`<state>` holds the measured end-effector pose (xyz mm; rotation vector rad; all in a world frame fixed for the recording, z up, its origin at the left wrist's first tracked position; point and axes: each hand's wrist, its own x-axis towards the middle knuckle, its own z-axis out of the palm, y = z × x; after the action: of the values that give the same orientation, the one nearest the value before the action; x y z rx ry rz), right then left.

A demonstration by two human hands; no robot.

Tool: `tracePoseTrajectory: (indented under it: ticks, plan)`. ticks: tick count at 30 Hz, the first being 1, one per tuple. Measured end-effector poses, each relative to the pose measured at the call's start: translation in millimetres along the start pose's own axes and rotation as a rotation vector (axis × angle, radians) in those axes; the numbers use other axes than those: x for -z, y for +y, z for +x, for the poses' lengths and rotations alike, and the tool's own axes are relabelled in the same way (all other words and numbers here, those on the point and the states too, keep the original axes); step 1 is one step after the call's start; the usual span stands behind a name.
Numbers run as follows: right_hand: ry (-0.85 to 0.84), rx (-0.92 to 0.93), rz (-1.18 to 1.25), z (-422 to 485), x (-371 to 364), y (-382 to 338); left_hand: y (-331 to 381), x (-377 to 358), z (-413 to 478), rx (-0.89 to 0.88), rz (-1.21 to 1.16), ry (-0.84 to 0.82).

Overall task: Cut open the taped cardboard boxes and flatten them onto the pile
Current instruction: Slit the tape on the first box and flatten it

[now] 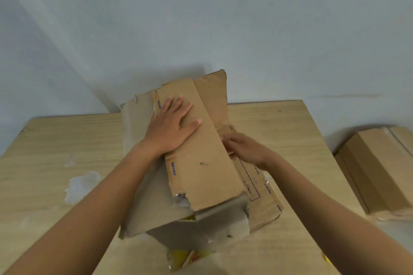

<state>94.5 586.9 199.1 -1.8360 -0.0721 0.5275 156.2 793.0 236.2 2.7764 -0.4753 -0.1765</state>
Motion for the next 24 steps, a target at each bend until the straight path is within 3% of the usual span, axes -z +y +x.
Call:
tracePoseTrajectory:
  ticks: [2,8,17,24]
  plan:
    - [-0.044,-0.015,0.061,-25,-17,3,-1,1,1,-0.004,-0.018,0.03]
    - [0.103,0.059,0.284,-46,-46,16,6,2,-3,-0.015,-0.052,0.131]
    - [0.374,0.132,0.011,-59,-39,27,13,0,-12,-0.03,-0.016,0.129]
    - [0.599,0.098,0.187,-98,-17,40,8,4,-11,-0.029,-0.037,0.142]
